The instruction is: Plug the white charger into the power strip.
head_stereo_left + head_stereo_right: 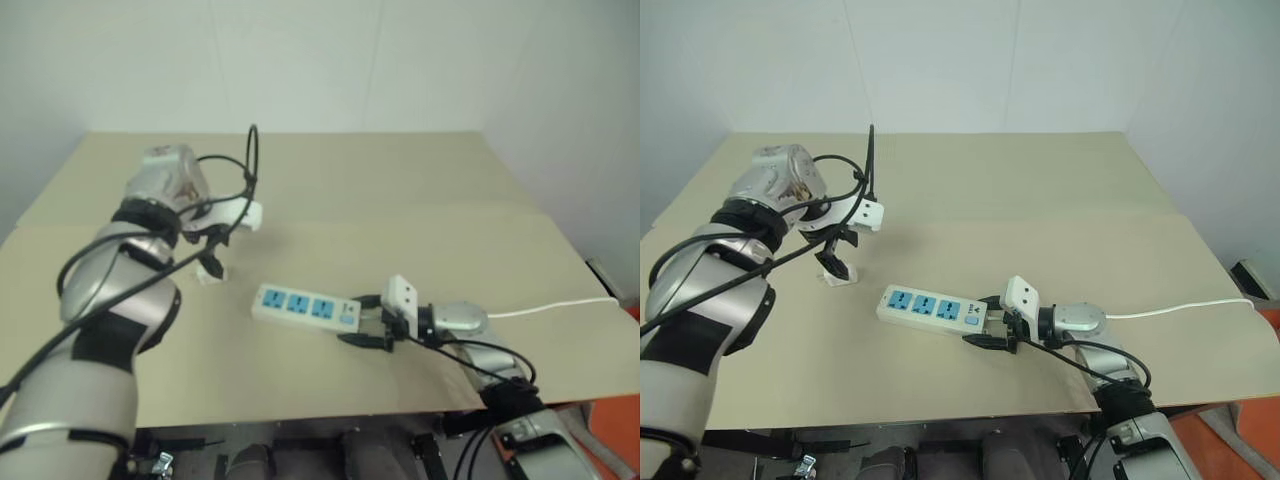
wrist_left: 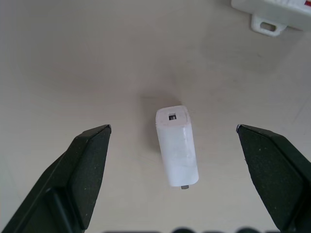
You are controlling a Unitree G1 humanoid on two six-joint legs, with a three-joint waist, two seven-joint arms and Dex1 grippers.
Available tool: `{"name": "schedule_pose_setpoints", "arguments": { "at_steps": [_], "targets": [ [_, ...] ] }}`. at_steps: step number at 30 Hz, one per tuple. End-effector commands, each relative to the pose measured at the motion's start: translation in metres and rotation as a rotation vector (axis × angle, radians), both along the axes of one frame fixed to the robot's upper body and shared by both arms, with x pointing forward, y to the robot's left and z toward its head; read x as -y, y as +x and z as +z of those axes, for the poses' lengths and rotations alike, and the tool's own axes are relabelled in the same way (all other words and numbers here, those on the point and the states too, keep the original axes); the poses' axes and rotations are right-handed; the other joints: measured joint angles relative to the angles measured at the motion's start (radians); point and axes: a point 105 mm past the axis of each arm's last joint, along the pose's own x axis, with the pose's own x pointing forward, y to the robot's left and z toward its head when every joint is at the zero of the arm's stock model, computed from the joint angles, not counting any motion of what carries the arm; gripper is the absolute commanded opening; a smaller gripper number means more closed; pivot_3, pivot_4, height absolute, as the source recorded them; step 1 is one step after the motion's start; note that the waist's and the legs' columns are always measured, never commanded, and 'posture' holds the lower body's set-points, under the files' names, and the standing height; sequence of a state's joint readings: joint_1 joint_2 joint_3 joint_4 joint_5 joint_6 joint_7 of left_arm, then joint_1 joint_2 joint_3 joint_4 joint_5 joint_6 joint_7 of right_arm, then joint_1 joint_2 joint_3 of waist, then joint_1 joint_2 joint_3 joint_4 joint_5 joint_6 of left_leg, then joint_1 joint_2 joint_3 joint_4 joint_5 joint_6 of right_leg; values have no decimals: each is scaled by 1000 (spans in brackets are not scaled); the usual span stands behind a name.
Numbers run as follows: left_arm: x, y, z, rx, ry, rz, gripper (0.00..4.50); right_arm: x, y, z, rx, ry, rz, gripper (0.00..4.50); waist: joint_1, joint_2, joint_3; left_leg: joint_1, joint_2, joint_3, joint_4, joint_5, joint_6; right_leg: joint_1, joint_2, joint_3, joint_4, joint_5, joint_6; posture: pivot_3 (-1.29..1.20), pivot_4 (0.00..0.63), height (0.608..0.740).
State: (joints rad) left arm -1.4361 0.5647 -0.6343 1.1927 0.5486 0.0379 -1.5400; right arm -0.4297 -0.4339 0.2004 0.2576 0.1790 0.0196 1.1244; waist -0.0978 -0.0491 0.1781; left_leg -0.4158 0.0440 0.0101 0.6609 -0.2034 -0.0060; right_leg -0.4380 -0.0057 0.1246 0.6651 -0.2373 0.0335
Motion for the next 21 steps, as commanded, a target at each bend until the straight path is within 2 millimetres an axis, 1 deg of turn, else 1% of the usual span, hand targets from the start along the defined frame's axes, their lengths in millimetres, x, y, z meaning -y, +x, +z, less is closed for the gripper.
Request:
{"name": "schedule_pose_setpoints", "arguments": {
  "at_steps": [1,12,21],
  "targets": [
    [-4,1,-4,0,26,13,4500,-4,-3,-3,10,-3,3,3398,0,0,0,0,0,0,0,0,0,0,0,0,0,0,0,0,150,740],
    [-6,0,-18,-17,41,34,4500,-7,-2,-3,13,4,-12,3398,-1,0,0,1,-1,-5,0,0,0,1,2,0,1,1,0,0,150,740],
    [-5,3,-28,6,38,41,4500,-6,-3,-6,7,-8,-15,3398,-1,0,0,1,-2,-6,0,0,0,1,2,0,1,1,0,0,150,740]
  ]
}}
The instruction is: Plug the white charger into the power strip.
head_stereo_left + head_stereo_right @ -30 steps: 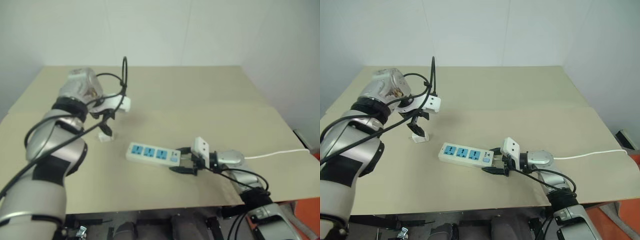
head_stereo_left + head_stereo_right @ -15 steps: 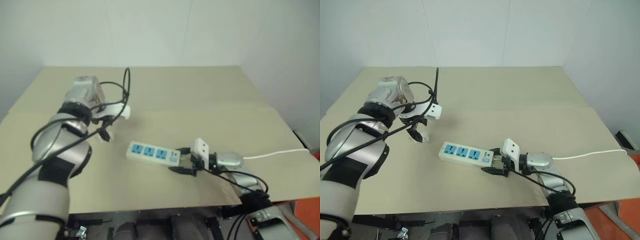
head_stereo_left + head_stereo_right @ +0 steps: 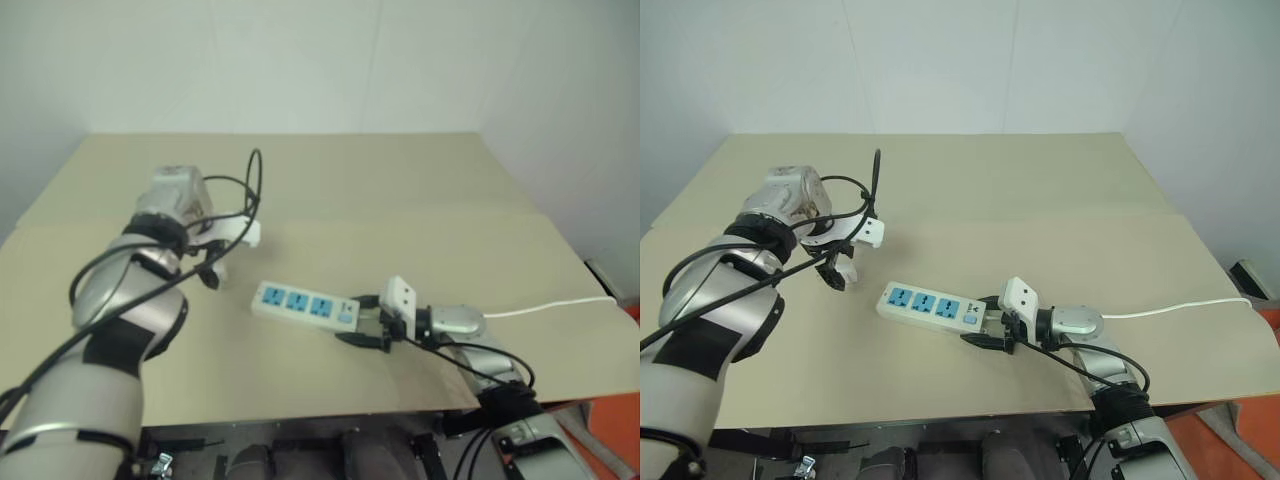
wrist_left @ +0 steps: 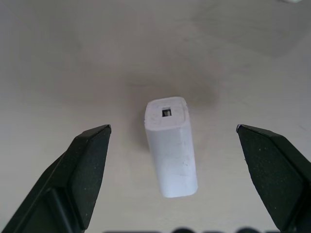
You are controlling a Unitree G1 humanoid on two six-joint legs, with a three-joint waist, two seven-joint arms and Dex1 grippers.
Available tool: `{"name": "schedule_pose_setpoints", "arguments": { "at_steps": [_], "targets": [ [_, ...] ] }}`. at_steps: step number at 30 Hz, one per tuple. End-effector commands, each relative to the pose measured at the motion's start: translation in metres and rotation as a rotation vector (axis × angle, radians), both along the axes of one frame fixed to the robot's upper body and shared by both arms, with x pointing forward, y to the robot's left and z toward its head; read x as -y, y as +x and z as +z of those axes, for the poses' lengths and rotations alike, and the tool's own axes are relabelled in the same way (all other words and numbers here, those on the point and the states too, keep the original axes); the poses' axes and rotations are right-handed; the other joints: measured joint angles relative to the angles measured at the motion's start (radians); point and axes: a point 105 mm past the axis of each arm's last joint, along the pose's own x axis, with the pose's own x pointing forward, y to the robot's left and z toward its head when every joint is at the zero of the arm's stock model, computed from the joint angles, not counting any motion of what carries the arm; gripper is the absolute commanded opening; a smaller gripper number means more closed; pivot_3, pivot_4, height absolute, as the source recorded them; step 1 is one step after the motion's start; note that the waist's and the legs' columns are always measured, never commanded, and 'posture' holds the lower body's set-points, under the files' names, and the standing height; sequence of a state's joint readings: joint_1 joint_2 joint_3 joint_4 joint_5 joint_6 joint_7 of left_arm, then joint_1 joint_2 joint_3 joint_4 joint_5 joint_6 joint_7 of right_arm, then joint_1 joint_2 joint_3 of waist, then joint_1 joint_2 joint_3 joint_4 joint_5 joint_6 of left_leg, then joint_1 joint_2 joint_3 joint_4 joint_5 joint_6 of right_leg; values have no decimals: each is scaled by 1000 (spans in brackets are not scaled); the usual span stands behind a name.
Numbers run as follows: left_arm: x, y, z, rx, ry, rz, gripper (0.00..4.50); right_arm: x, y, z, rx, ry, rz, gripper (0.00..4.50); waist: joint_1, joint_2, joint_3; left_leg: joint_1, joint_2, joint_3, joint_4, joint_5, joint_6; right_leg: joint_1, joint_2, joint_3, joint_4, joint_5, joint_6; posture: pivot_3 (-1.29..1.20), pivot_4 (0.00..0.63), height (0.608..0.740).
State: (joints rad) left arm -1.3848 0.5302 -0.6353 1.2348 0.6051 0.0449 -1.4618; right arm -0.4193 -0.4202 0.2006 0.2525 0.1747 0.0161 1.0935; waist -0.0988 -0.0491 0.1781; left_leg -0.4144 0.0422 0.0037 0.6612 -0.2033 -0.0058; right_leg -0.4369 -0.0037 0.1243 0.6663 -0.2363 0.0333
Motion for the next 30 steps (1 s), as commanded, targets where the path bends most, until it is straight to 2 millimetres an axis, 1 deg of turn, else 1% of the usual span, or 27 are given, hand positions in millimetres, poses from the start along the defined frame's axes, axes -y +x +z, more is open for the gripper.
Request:
{"name": "schedule_pose_setpoints", "arguments": {
  "at_steps": [1,2,5,7,13,14,18,19,20,23,26,29,30],
  "targets": [
    [2,1,-2,9,-11,2,4500,-4,-4,-5,0,-24,8,3398,0,0,0,0,0,0,0,0,0,0,0,0,0,0,0,0,150,740],
    [2,1,-4,7,-11,1,4500,-3,-4,-5,0,-26,8,3398,0,0,0,0,0,0,0,0,0,0,0,0,0,0,0,0,150,740],
    [3,1,-6,5,-4,-6,3938,-3,-4,-5,0,-29,5,3398,0,0,0,0,0,0,0,0,0,0,0,0,0,0,0,0,150,740],
    [4,1,-8,8,3,-12,3357,-2,-4,-6,-2,-30,3,3398,0,0,0,0,0,-1,0,0,0,0,0,0,0,0,0,0,150,740],
    [3,3,-9,21,17,-16,1320,-2,-6,-7,-5,-33,-2,3398,1,0,0,0,-1,-1,0,0,0,0,0,0,0,0,0,0,150,740],
    [3,3,-9,21,20,-17,1042,-2,-6,-7,-7,-31,-2,3398,1,0,0,0,-1,-1,0,0,0,0,0,0,0,0,0,0,150,740],
    [6,4,-6,30,4,-36,1009,-4,-8,-8,-10,-27,0,3398,1,0,0,0,-1,-1,0,0,0,0,0,0,0,0,0,0,150,740],
    [8,5,-3,43,-9,-45,1009,-4,-8,-8,-10,-26,1,3398,1,0,0,0,-1,-1,0,0,0,0,0,0,0,0,0,0,150,740],
    [12,7,3,61,-36,-60,1009,-4,-8,-8,-10,-26,2,3398,1,0,0,0,-1,-1,0,0,0,0,0,0,0,0,0,0,150,740],
    [28,10,34,126,-165,-103,1009,-4,-8,-7,-10,-24,12,3398,1,0,0,0,-1,-1,0,0,0,0,0,0,0,0,0,0,150,740],
    [45,6,70,172,-352,-162,1009,-2,-7,-3,-10,-21,43,3398,1,0,0,-1,-1,-1,0,0,0,0,0,0,0,0,0,0,150,740],
    [66,-8,118,198,-719,-236,1009,-1,-2,7,-4,-14,102,3398,-1,0,0,-1,-1,-1,0,0,0,0,0,0,-1,0,0,0,150,740],
    [70,-13,128,203,-801,-256,1009,-1,-1,9,0,-15,115,3398,-2,0,0,-1,-1,-1,0,0,0,0,0,0,-1,0,0,0,150,740]
  ]
}}
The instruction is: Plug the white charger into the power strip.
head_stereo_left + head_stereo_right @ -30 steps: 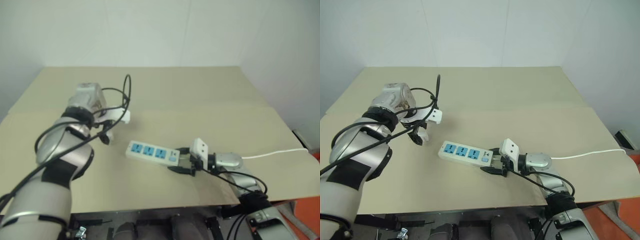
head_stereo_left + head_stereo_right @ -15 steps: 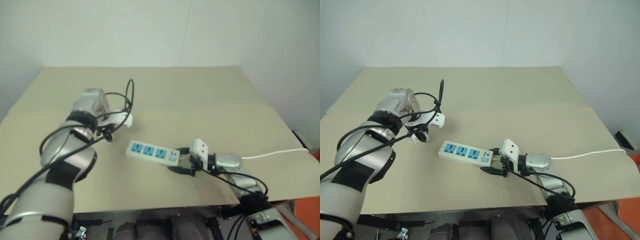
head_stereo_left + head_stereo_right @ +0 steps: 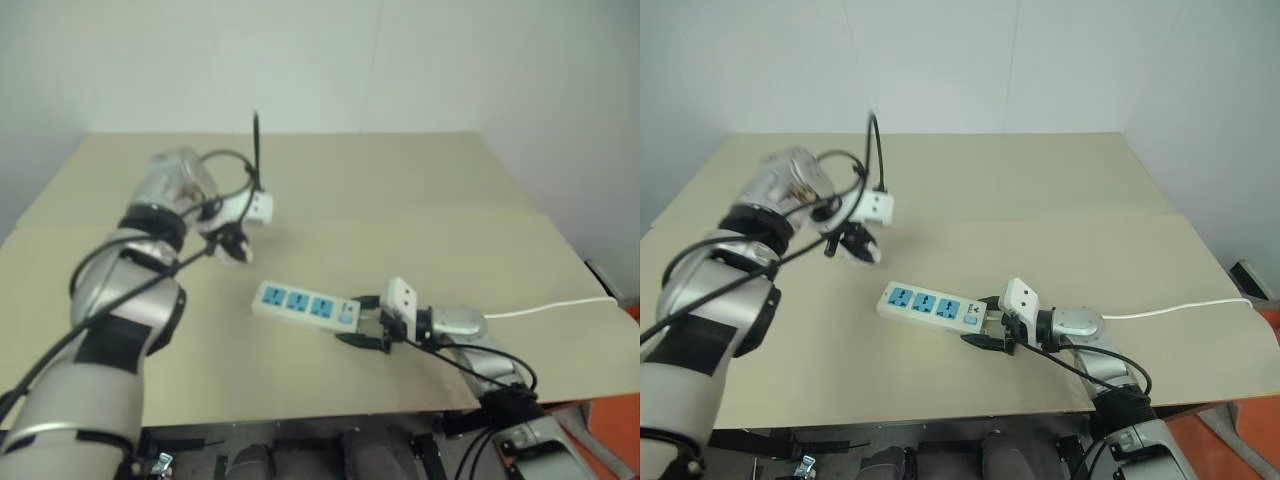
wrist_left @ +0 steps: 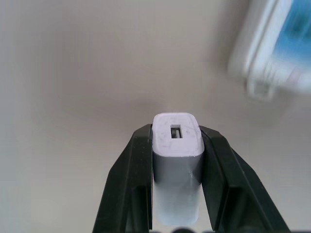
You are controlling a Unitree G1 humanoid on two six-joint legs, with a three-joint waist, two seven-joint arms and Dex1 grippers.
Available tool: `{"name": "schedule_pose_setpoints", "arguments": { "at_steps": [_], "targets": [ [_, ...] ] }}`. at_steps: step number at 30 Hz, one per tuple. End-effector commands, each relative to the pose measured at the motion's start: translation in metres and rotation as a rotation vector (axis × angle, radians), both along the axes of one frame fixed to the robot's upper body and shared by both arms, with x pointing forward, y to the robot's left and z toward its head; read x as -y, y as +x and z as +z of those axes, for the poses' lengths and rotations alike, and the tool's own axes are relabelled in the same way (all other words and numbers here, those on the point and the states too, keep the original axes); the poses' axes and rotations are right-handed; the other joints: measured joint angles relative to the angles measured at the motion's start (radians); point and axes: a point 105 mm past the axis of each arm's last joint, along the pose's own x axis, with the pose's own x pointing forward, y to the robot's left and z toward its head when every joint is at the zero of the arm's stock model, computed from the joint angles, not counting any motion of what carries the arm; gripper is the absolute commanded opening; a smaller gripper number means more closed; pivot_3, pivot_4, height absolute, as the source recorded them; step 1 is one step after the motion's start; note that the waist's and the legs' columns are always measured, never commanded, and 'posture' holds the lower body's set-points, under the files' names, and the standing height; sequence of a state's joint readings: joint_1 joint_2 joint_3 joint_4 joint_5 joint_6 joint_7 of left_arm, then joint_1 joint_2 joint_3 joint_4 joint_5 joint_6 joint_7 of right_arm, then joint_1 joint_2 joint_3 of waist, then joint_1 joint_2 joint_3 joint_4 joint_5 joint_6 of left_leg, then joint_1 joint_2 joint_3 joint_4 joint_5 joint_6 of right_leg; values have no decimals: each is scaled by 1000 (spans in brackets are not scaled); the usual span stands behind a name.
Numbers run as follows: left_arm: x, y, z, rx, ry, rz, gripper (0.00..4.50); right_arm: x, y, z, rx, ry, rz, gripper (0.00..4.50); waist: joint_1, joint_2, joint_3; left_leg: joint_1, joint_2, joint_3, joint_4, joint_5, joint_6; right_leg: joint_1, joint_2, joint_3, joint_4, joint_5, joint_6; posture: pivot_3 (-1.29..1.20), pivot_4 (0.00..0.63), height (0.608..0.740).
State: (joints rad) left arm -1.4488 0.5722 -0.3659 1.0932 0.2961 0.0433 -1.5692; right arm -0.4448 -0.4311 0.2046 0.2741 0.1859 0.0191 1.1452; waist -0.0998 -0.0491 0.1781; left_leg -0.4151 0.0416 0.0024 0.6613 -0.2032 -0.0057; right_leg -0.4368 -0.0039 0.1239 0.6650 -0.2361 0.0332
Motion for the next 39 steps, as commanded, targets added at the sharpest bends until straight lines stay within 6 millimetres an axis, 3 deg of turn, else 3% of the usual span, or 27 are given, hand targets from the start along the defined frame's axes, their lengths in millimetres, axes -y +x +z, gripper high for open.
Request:
{"name": "schedule_pose_setpoints", "arguments": {
  "at_steps": [1,4,12,19,26,39],
  "targets": [
    [21,-18,60,48,-393,-111,1009,-3,3,10,13,-2,86,3398,0,0,0,0,0,0,0,0,0,0,0,0,0,0,0,0,150,740],
    [25,-35,70,-15,-690,-181,1009,-7,11,15,9,4,127,3398,-3,1,0,1,0,0,0,0,0,0,0,0,1,0,0,0,150,740],
    [30,-79,13,-187,-966,-346,1009,-25,19,6,7,-30,219,3398,-9,1,0,4,1,-2,4,0,-1,1,0,-2,9,4,-7,0,150,740],
    [39,-86,-24,-283,-978,-349,1009,-34,13,-2,2,-26,247,3398,-12,1,0,14,1,-2,6,0,-1,12,0,-2,9,1,-2,0,150,740],
    [44,-87,-49,-331,-931,-338,1009,-34,11,-5,-4,-33,249,3398,-21,1,0,15,1,-2,6,0,-1,14,0,-2,8,0,-1,0,150,740],
    [39,-81,-77,-365,-875,-274,1009,-35,11,-7,4,-39,229,3398,-22,1,0,15,0,-2,6,0,-1,14,0,-2,8,0,-1,0,150,740]
  ]
}}
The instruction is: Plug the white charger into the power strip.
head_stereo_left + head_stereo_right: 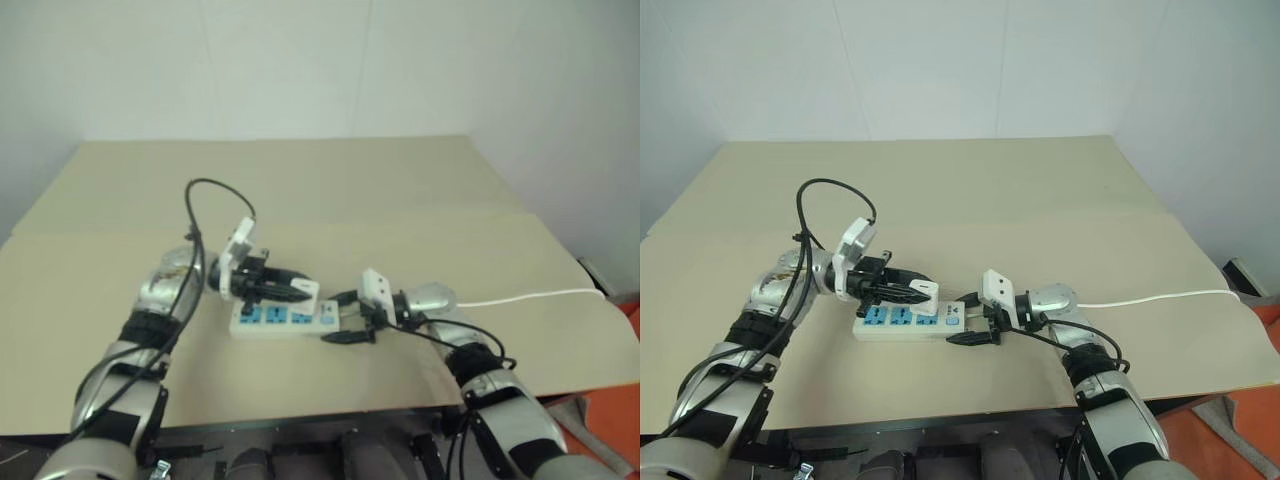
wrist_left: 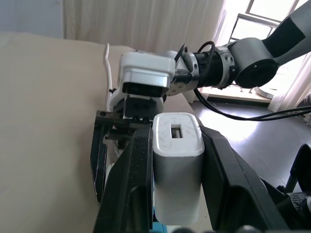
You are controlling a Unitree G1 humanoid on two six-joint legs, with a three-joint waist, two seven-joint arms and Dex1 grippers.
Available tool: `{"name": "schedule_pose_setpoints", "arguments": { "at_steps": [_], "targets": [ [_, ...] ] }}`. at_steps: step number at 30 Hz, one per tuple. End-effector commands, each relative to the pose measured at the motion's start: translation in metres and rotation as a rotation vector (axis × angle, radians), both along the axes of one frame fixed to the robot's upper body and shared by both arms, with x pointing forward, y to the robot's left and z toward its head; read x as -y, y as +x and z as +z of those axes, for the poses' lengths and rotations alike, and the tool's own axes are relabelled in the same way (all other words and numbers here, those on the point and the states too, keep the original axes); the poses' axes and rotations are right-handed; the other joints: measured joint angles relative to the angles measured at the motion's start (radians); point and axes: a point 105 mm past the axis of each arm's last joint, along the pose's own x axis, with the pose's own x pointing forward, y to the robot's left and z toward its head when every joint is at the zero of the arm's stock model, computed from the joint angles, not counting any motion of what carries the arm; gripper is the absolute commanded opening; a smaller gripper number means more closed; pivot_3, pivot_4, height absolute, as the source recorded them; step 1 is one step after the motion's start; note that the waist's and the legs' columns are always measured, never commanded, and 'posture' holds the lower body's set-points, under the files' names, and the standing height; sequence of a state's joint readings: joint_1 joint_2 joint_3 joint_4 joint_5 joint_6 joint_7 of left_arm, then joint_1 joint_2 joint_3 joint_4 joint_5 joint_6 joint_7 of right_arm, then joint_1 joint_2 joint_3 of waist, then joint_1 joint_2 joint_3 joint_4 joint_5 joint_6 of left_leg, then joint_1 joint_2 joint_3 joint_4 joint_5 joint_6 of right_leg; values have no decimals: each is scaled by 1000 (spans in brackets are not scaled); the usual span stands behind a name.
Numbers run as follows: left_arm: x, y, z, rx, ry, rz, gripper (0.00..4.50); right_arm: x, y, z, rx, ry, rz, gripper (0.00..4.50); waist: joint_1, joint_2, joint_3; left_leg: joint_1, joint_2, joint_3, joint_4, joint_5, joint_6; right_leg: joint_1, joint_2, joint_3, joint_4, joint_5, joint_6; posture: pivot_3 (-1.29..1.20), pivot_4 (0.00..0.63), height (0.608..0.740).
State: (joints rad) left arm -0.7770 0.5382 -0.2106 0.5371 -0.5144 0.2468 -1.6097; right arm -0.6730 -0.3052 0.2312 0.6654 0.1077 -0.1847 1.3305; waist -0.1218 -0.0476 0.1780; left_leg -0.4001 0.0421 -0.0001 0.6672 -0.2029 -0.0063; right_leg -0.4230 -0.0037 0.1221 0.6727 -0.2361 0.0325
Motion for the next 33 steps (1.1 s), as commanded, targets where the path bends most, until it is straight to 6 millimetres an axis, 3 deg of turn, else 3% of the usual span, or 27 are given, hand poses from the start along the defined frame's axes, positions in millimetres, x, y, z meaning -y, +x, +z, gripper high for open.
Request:
{"name": "schedule_pose_setpoints", "arguments": {
  "at_steps": [1,11,21,33],
  "targets": [
    [-1,0,-2,21,18,-4,1009,-5,-5,-3,8,-3,19,3398,0,0,0,0,0,0,0,0,0,0,0,0,0,0,0,0,150,740],
    [-3,1,-14,-4,22,17,1009,-5,-5,-4,11,-3,12,3398,-1,0,0,0,0,0,0,0,0,0,0,0,0,0,0,0,150,740],
    [4,7,-13,-23,-22,30,1009,-3,-7,-5,11,-10,9,3398,-1,0,0,0,0,0,0,0,0,0,0,0,-1,0,0,0,150,740],
    [-1,8,-33,-17,52,49,1009,-4,-8,-7,9,-9,5,3398,0,0,0,1,0,0,-1,0,0,1,0,0,-2,0,0,0,150,740]
  ]
}}
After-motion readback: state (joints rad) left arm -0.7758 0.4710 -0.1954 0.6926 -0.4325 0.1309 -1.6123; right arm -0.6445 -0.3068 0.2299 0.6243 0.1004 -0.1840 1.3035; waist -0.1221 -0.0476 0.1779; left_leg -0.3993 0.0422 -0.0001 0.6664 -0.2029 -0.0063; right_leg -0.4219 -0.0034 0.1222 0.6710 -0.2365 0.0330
